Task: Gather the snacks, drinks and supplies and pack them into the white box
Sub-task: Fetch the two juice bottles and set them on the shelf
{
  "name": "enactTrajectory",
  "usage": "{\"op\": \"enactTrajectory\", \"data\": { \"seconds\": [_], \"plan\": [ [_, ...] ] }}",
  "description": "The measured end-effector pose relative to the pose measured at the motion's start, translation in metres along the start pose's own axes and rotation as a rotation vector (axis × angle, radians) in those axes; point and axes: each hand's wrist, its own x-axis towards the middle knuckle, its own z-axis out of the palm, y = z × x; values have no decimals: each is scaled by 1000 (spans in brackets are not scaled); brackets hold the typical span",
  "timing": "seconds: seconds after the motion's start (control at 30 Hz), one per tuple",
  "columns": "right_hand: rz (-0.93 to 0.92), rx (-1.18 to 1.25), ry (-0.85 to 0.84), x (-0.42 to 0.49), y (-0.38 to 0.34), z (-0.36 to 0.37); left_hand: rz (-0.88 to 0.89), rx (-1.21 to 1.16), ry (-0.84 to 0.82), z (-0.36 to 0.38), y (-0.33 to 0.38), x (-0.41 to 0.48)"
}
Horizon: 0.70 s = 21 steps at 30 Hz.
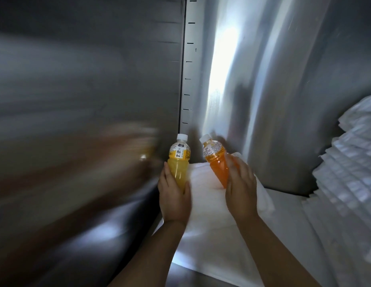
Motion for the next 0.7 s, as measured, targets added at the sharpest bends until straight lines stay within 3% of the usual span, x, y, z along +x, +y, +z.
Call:
{"op": "enactTrajectory", "data": {
  "seconds": [0.13, 0.23, 0.43, 0.6, 0.7],
  "plan": [
    [-115, -4, -23, -5, -2, 1, -6, 7, -5, -1, -1, 0],
    [-81, -17, -93, 4, -10, 5, -3, 7, -11, -1, -1, 0],
    [-7, -174, -66, 14, -14, 13, 4, 3, -21, -2, 0, 0],
    [366, 233, 90, 11, 5, 7, 3, 9, -14, -1, 1, -1],
    [281, 133, 145, 5, 10, 7, 30, 25, -9, 0, 1, 0]
  ]
}}
